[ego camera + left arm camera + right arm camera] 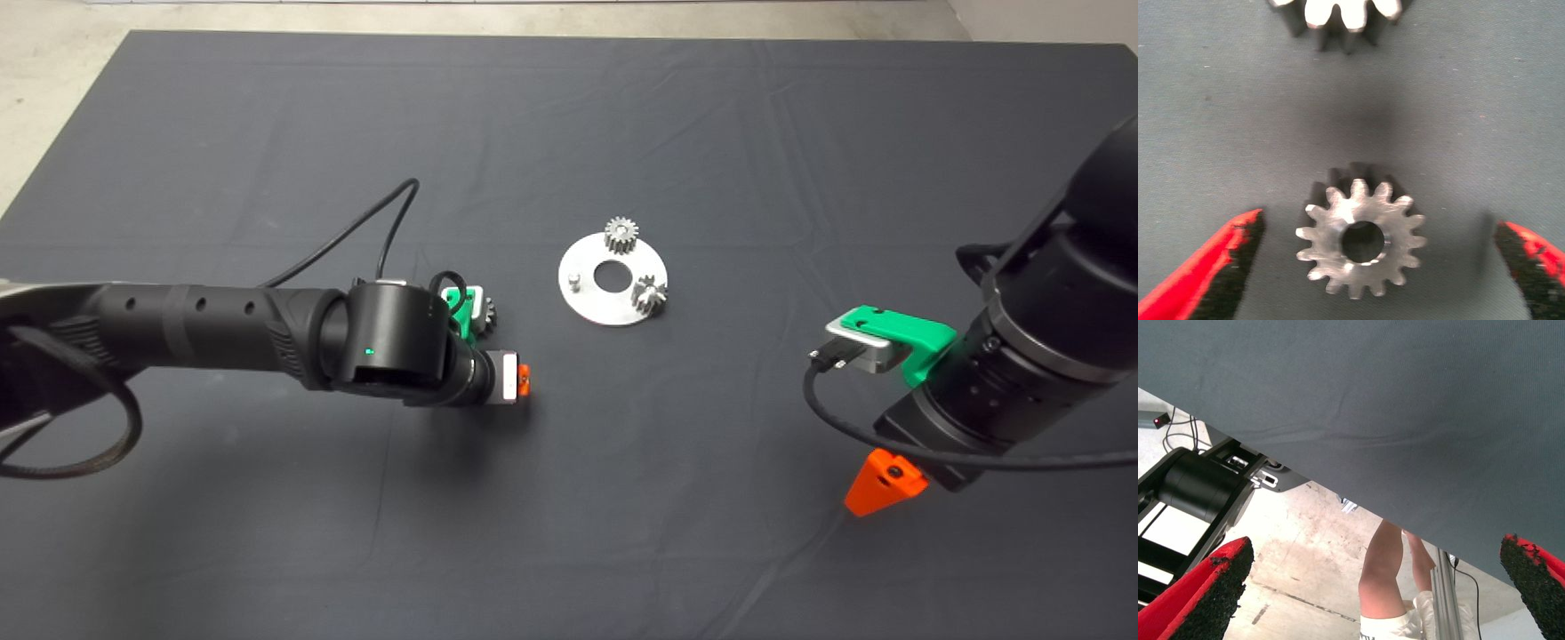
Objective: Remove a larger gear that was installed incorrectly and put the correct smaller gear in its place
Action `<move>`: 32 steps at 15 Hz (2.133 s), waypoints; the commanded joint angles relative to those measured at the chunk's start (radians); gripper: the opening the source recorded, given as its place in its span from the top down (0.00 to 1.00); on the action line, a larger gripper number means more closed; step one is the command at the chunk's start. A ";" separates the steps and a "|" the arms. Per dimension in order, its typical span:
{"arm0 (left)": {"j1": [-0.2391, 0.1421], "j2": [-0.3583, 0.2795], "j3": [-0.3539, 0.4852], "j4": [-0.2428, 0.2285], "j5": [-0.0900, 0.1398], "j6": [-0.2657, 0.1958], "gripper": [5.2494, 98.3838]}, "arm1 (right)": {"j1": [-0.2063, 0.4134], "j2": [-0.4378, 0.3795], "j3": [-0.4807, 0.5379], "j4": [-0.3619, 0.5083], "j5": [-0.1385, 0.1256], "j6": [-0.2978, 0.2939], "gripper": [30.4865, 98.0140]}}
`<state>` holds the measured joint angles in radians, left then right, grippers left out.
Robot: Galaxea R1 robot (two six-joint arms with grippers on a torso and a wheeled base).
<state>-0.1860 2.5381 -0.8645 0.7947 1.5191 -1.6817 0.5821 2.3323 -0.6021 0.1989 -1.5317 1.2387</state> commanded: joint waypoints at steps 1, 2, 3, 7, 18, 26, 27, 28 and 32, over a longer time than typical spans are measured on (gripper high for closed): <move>-0.006 -0.001 0.006 0.015 0.041 0.004 0.14 | 0.025 -0.001 0.007 0.013 -0.105 0.000 0.00; -0.006 -0.005 0.006 0.015 0.039 0.004 0.15 | 0.025 -0.001 0.007 0.013 -0.105 -0.001 0.00; -0.006 -0.002 0.007 0.015 0.041 0.004 0.15 | 0.025 -0.001 0.007 0.013 -0.105 -0.001 0.00; -0.004 0.005 0.006 0.015 0.042 0.004 0.20 | 0.025 -0.001 0.007 0.013 -0.105 -0.001 0.00; -0.004 0.005 0.007 0.015 0.046 0.033 0.36 | 0.025 0.000 0.007 0.010 -0.105 -0.001 0.00; -0.004 0.002 0.004 0.015 0.049 0.034 0.46 | 0.025 -0.001 0.007 0.011 -0.105 -0.001 0.00; -0.006 0.002 0.004 0.015 0.050 0.037 0.46 | 0.025 -0.001 0.007 0.011 -0.105 0.001 0.00; -0.005 0.004 0.007 0.015 0.052 0.040 0.46 | 0.025 0.000 0.007 0.011 -0.105 -0.001 0.00; -0.006 0.006 0.017 0.014 0.055 0.048 0.52 | 0.025 0.000 0.007 0.010 -0.105 -0.001 0.00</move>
<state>-0.1860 2.5404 -0.8645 0.7966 1.5280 -1.6418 0.5821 2.3323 -0.6021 0.1989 -1.5313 1.2387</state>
